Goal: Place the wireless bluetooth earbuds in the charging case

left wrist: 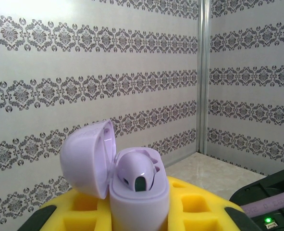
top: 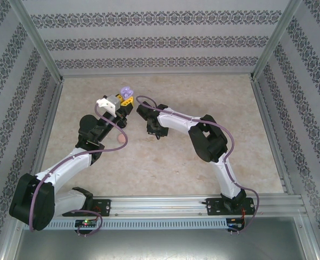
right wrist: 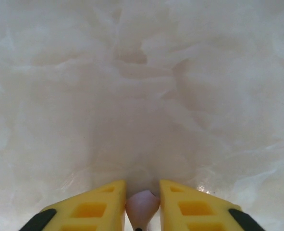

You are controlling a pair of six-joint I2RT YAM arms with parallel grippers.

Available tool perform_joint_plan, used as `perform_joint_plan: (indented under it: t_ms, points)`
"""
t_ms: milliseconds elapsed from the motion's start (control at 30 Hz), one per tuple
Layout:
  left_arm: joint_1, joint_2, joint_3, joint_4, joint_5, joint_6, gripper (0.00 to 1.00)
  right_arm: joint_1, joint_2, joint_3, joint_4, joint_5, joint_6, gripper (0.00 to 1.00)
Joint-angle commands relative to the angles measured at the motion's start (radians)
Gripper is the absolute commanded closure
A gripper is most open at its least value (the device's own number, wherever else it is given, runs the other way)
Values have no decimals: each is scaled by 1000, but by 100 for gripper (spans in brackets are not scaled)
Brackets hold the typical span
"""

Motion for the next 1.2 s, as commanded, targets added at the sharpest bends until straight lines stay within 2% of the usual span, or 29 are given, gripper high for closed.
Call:
perform_joint_plan:
  t_ms: [0,100,367,633,733,867,1167]
  points:
    - [16,2,-1,48,17,-16,100,1,-4,-44,13,-7,-4,82]
    - [17,1,-1,44,25,-16,100,-3,-39,-67,36,-2,-21,86]
    - [16,-28,22,-4,105,-5,100,-17,-231,-129,91,46,-99,87]
    - [15,-63,52,-80,251,17,100,-30,-478,-152,132,73,-214,87]
    - [12,-60,86,-136,303,15,100,-36,-568,-146,154,58,-255,87]
    - [0,-36,103,-117,348,7,100,-42,-672,-128,175,29,-302,86]
    - [-55,44,164,-197,374,89,100,-40,-853,-158,269,-41,-379,85]
